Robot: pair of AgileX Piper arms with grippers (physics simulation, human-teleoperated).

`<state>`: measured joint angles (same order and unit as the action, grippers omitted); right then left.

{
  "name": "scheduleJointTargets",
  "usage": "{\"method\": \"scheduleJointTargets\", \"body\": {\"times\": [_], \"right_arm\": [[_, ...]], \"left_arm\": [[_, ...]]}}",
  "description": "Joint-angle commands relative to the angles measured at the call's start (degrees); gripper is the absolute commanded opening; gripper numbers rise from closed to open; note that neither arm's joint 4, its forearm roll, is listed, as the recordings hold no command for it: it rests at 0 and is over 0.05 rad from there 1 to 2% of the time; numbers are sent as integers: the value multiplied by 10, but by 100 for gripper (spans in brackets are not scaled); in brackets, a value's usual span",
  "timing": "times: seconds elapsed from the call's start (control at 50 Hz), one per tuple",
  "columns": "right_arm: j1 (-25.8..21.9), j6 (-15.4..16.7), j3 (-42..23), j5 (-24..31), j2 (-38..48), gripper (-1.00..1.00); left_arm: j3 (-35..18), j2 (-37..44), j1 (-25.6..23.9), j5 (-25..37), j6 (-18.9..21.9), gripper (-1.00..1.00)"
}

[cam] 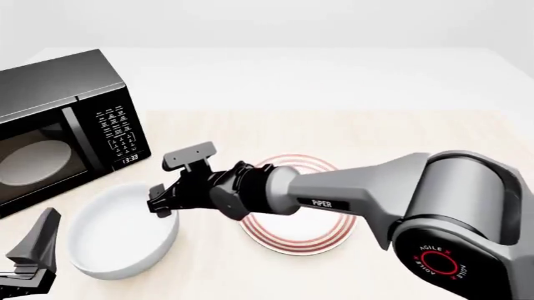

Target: Put the white bowl to the right of the plate.

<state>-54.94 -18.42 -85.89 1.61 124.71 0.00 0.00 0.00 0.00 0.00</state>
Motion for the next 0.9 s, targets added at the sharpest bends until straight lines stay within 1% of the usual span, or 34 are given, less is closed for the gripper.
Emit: {"method": "scheduleJointTargets", "body": {"times": [0.02,0.26,0.42,0.72,0.9], "right_arm": [[-4,-10,-3,-7,15,100],[-3,-20,-1,-14,23,100],[-5,-21,-8,-13,34,100],[-10,-37,-8,-25,51,100],[-12,-39,-9,-27,58,100]], "left_arm": [[0,0,0,0,0,100],[0,0,0,0,0,100],[0,0,0,0,0,100],[0,0,0,0,0,100],[0,0,0,0,0,100]]}}
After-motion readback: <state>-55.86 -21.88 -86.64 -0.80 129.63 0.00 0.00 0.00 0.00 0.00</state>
